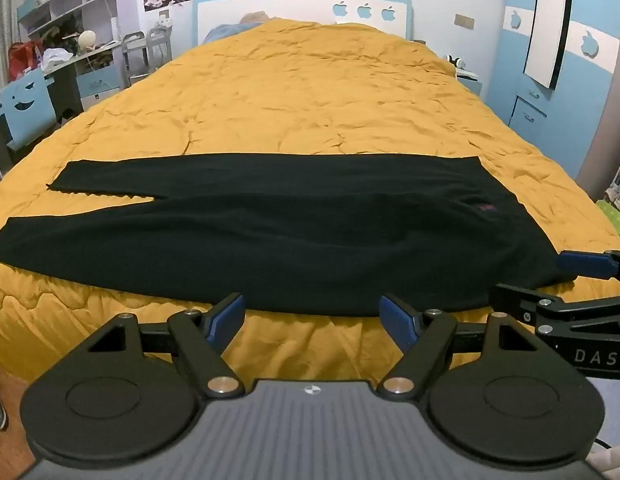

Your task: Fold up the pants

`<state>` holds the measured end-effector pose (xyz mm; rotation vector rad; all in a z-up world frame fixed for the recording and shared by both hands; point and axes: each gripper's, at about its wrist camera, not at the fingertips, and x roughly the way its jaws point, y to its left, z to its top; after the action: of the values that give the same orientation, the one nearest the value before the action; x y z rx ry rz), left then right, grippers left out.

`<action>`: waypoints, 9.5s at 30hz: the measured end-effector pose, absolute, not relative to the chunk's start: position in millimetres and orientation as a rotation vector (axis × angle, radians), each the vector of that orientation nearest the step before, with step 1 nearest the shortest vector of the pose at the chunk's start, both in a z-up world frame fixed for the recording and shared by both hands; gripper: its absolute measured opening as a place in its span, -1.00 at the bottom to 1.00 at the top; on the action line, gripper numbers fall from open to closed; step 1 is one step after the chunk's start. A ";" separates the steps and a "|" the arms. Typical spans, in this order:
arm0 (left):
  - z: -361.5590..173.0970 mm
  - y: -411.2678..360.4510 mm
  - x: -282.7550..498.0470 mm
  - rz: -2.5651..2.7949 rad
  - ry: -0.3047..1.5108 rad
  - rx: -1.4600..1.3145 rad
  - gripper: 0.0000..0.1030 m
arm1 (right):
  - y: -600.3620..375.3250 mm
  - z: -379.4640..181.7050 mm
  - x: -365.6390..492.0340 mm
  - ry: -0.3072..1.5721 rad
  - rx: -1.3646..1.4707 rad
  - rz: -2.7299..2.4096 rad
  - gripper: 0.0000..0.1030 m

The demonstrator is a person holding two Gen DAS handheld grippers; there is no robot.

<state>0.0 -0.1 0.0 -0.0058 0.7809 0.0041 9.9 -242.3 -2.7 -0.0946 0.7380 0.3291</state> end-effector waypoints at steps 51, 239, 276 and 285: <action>0.0 -0.5 0.5 0.000 0.782 -0.014 0.74 | -244.5 -6.3 8.6 0.746 -0.091 0.325 0.60; -95.0 271.9 384.6 0.595 0.921 0.529 -0.42 | -364.8 -112.1 469.5 1.035 -0.183 0.305 -0.40; -50.7 213.8 317.3 0.609 0.920 0.264 -0.35 | -496.5 -153.5 467.9 0.896 0.597 0.542 -1.00; -42.8 215.4 294.8 0.578 0.899 0.172 -0.35 | -477.4 -158.9 469.3 1.022 0.510 0.311 -1.00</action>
<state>294.8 215.4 -42.8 0.1718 0.8986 0.5784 469.3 -477.4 -158.9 0.5104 1.0220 0.3113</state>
